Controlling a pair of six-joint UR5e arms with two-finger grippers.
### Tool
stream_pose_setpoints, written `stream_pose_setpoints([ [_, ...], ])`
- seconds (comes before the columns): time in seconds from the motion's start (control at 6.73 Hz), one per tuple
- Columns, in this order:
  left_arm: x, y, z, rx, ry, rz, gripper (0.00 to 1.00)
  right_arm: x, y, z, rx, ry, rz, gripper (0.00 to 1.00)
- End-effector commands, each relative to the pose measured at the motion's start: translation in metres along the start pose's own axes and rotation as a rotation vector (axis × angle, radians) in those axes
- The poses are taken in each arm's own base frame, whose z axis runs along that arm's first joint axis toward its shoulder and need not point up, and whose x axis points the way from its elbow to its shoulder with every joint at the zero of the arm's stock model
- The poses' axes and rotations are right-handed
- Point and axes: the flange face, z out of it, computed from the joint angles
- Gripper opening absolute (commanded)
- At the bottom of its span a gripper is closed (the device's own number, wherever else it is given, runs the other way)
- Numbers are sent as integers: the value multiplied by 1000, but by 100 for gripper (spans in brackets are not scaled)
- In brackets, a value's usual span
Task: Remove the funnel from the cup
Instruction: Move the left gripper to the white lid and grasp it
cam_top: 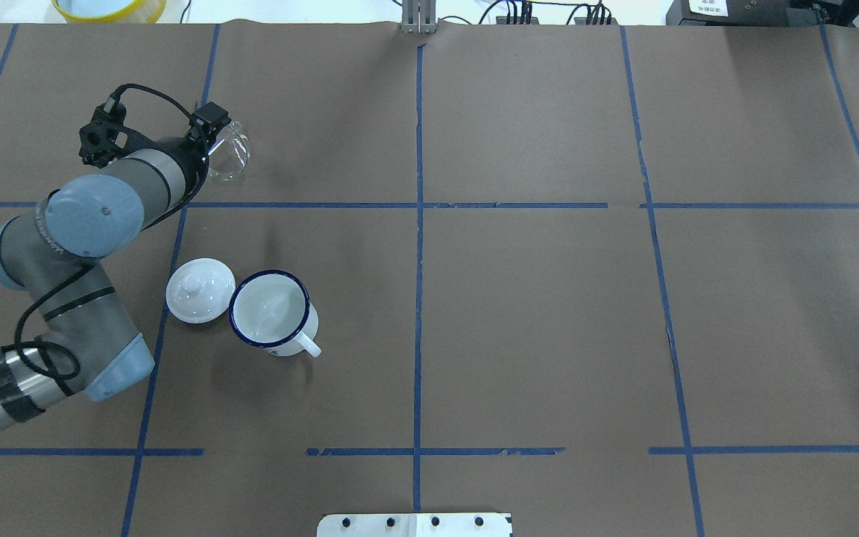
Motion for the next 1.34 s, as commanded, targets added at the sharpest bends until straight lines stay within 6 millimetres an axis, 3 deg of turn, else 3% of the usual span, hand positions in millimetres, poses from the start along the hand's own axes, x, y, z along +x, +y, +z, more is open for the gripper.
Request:
stream_pose_setpoints([
  [0.0, -14, -19, -59, -159, -96, 207, 100, 0, -1, 0, 0, 0, 0, 100],
  [0.15, -8, -39, -68, -279, -213, 321, 100, 0, 0, 0, 0, 0, 0, 100],
  [0.3, -1, -44, -79, -383, -271, 436, 100, 0, 0, 0, 0, 0, 0, 100],
  [0.59, -8, -39, -80, -466, -308, 572, 100, 0, -1, -1, 1, 0, -1, 100],
  [0.74, -15, -33, -75, -507, -316, 617, 100, 0, 0, 0, -1, 0, 1, 100],
  [1.19, -51, 18, -51, -588, -378, 666, 100, 0, 0, 0, 0, 0, 0, 100],
])
